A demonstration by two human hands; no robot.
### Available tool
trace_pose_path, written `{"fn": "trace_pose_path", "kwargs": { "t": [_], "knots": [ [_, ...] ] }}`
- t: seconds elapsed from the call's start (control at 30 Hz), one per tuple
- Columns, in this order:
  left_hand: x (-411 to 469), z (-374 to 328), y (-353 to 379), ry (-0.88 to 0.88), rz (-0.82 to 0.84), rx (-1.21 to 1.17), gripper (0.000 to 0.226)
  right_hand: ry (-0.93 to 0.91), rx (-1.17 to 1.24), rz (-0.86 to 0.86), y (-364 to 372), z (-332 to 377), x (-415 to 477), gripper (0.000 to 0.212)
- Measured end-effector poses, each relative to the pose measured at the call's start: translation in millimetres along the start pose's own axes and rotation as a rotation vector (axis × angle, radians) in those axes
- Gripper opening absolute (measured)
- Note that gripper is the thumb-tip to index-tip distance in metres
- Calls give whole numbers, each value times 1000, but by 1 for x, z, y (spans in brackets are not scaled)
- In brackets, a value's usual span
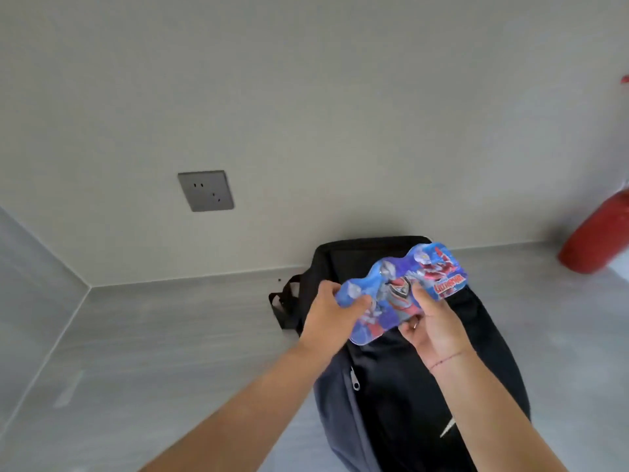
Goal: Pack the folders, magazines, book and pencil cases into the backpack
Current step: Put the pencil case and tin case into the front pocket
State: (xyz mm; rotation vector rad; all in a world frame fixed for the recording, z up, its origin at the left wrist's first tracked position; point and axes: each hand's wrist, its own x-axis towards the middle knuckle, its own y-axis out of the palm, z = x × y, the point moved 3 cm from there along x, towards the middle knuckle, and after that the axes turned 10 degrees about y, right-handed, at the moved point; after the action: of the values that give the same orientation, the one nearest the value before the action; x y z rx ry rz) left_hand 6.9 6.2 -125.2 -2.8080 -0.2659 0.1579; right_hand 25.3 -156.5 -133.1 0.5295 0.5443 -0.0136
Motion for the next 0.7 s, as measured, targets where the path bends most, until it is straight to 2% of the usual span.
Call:
{"fn": "trace_pose_path", "kwargs": {
  "t": [0.1, 0.2, 0.3, 0.37, 0.47, 0.53, 0.6, 0.7],
  "knots": [
    [0, -13, 36, 192, 41, 434, 34, 1, -111, -138, -49, 15, -15, 21],
    [1, -29, 67, 393, 48, 642, 42, 80, -196, -205, -90, 25, -32, 23],
    [9, -31, 91, 555, 143, 958, 51, 309, -235, -143, -109, 28, -50, 26],
    [16, -31, 99, 631, 182, 1096, 47, 440, -273, -59, -114, 27, -57, 30],
    [25, -44, 97, 695, 34, 929, 23, 516, -313, 19, -117, 24, -54, 34],
    [28, -53, 95, 693, -21, 844, 16, 541, -317, 34, -113, 20, -43, 37],
    [28, -57, 99, 700, 12, 853, 15, 507, -273, 13, -104, 17, -23, 44],
    [23, -58, 100, 721, 70, 906, 11, 387, -71, -146, -92, 17, 14, 50]
  ]
}}
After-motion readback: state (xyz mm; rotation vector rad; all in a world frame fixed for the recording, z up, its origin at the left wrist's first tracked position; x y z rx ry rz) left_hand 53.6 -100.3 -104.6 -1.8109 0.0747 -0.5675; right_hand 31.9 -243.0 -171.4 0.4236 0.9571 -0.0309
